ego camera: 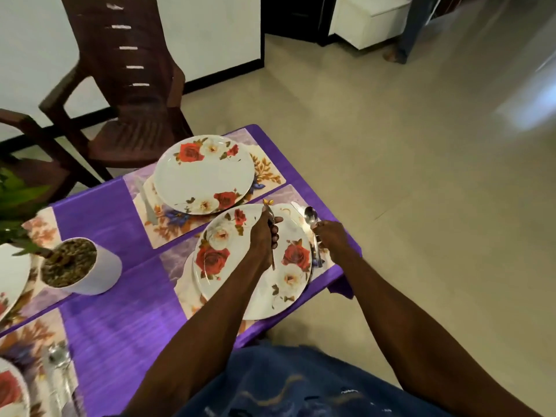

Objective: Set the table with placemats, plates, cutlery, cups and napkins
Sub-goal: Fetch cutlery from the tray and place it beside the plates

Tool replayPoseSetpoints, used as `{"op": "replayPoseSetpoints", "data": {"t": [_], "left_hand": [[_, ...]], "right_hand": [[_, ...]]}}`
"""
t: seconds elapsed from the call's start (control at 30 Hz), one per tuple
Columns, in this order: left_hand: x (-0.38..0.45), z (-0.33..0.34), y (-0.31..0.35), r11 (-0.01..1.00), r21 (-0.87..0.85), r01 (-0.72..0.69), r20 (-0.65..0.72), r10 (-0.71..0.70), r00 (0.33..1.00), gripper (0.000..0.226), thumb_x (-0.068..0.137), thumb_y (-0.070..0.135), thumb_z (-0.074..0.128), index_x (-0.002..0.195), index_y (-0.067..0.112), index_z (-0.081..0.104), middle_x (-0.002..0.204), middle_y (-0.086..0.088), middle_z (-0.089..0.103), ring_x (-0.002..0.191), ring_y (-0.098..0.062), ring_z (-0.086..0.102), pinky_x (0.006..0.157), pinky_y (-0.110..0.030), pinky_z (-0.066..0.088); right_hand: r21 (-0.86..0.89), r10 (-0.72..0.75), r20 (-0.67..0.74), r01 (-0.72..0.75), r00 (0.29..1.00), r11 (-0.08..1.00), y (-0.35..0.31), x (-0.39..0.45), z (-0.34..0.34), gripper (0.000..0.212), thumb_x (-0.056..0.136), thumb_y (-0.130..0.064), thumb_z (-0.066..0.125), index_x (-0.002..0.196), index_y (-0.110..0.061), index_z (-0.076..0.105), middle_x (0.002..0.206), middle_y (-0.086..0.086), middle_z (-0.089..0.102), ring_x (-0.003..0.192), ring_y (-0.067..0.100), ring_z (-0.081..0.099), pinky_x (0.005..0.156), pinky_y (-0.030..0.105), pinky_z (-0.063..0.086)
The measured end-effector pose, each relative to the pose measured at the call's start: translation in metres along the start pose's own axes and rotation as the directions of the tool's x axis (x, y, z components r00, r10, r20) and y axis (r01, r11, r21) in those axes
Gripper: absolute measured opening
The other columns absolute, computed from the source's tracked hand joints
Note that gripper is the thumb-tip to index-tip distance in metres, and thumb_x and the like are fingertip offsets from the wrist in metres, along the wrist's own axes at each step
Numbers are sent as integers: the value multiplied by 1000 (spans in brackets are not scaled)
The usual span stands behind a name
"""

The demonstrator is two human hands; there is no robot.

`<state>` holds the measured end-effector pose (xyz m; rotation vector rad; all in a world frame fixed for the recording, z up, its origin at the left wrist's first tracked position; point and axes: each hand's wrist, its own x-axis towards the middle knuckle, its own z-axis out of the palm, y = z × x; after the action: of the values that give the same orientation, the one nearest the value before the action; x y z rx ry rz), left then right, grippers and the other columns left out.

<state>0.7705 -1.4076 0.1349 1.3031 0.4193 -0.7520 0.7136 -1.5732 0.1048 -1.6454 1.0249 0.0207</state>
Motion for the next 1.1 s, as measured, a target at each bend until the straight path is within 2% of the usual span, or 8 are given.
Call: {"op": "replayPoseSetpoints", "data": {"t": [0.1,0.27,0.33,0.4,0.53,0.67,0.8,1.1], "left_hand": [[13,3,5,1000,-4,15,-49,-16,999,44,102,47,40,106,11,66,61,3,43,51,-8,35,42,-19,31],[19,7,2,997,-68,32,-155,-43,987,41,103,45,38,102,14,66,61,3,45,53,-7,39,46,-19,35],[20,14,2,996,-86,29,-213,-47,976,44,103,47,38,103,14,66,63,3,49,54,-8,42,48,-20,36],[21,21,2,994,-111,-2,-270,-28,962,46,102,49,38,99,14,67,63,2,50,54,-9,43,49,-21,36],[22,41,-3,978,-183,-95,-399,14,917,54,102,49,38,111,5,68,63,0,46,53,-12,38,48,-21,33],[13,64,-22,960,-234,-154,-485,22,874,55,101,51,40,113,5,68,88,-27,58,76,-29,63,75,-29,53],[-3,73,-43,941,-250,-231,-605,35,796,54,99,54,42,98,8,71,63,0,45,55,-9,39,51,-22,34],[-12,64,-54,945,-227,-234,-645,35,764,52,99,55,43,98,10,69,63,2,43,55,-8,36,52,-22,32]], "right_hand": [[-110,12,80,-3,997,994,-11,23,-6,9,81,-22,62,81,-14,65,73,4,59,64,19,53,58,29,45],[-166,-95,131,116,987,979,-19,53,3,21,76,1,66,60,-8,56,56,7,44,51,15,37,54,28,30],[-221,-102,154,135,983,966,-21,61,8,19,72,4,66,58,-5,57,56,12,49,50,17,42,54,30,34],[-299,-124,188,177,974,938,-21,70,11,4,72,1,66,70,-2,68,66,17,62,59,20,55,57,32,43],[-384,-173,276,273,946,882,-18,82,13,14,74,-1,64,83,-6,74,82,13,72,77,23,65,65,29,46],[-424,-183,358,335,915,841,-11,88,14,15,74,1,63,82,-6,72,85,13,72,83,28,68,63,28,45],[-435,-221,425,412,878,800,-12,90,12,10,77,0,62,81,-4,70,81,14,70,79,30,68,60,29,45],[-394,-404,502,618,765,681,-16,100,-7,25,86,1,54,101,-6,72,99,15,67,91,29,64,67,24,39]]}}
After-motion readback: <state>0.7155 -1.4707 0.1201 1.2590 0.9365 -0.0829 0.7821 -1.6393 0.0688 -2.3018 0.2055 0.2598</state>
